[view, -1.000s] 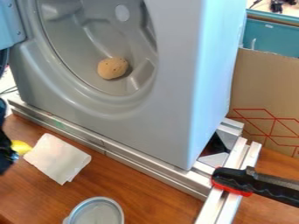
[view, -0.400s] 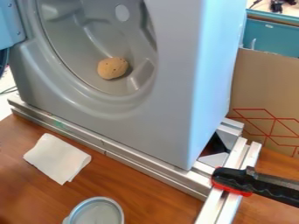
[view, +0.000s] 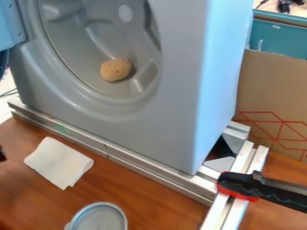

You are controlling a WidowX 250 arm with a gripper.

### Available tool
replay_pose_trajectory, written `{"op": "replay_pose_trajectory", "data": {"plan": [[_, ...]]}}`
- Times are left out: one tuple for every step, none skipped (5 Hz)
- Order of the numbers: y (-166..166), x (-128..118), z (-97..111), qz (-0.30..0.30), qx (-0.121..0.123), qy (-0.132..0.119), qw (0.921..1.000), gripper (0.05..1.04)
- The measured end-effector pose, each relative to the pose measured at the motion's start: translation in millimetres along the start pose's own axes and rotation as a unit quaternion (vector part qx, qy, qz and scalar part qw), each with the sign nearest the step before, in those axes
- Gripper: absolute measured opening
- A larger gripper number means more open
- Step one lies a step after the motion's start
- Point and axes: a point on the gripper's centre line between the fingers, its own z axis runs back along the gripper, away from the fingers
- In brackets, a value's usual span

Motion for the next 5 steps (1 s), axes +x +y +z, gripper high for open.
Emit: {"op": "replay_pose_trajectory", "data": {"plan": [[0,-4,-7,0.018,0.015,0.018,0.9996,0.520],[-1,-7,-11,0.035,0.025,0.028,0.9987,0.521],[0,-9,-17,0.050,0.037,0.033,0.9975,0.521],[-2,-13,-22,0.060,0.031,0.042,0.9969,0.521],[-7,-11,-21,0.045,0.013,0.045,0.9979,0.521]]}}
